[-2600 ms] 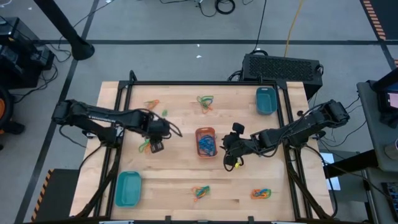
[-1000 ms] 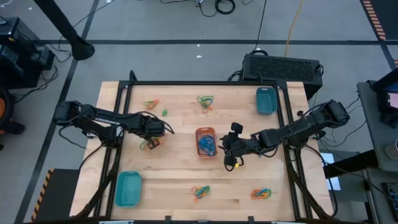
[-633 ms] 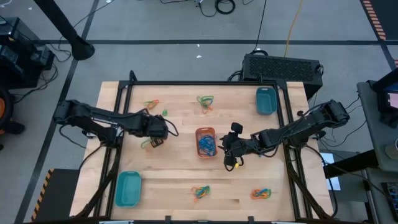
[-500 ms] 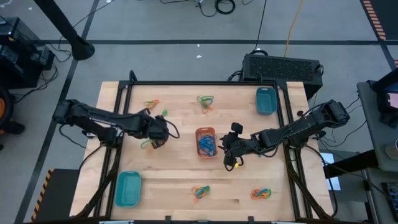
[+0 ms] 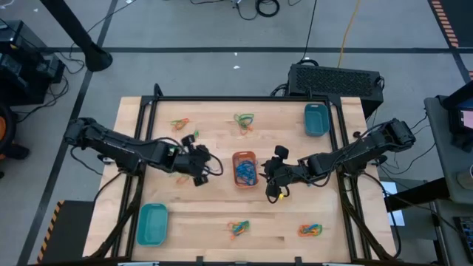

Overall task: Sort rubber bands into baskets
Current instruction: Put the blue rubber band into the orange bin

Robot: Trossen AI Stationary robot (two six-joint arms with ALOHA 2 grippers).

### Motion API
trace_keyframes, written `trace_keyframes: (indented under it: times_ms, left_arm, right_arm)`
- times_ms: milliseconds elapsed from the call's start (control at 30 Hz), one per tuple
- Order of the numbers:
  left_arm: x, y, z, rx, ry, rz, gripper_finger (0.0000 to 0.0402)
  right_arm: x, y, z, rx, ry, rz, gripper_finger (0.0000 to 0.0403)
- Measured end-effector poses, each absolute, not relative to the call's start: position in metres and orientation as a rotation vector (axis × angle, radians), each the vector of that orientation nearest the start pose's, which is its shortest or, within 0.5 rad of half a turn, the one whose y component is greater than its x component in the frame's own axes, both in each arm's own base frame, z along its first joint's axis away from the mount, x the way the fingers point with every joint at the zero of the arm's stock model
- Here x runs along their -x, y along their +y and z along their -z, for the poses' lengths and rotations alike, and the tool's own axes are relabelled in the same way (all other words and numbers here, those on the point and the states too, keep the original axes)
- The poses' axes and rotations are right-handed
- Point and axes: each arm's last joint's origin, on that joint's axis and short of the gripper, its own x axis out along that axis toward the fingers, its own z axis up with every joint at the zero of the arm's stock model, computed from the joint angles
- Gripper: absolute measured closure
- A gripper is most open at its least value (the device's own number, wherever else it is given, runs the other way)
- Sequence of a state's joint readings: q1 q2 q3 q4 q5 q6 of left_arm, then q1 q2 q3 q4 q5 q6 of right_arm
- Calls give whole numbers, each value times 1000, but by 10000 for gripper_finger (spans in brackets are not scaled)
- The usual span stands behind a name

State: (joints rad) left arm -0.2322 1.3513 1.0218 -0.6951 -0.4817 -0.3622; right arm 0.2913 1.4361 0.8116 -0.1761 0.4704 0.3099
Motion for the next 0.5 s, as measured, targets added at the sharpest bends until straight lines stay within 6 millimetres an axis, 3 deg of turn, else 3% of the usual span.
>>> trace_keyframes:
  times_ms: [300,500]
  left_arm:
    - [-319,-54,-238,-91,672,-249,400]
    - [-347,-33,-213,-119,683,-215,400]
  right_arm:
    - [-262,65,-198,14,838,316,255]
    - [-235,58,-203,-89,988,380,255]
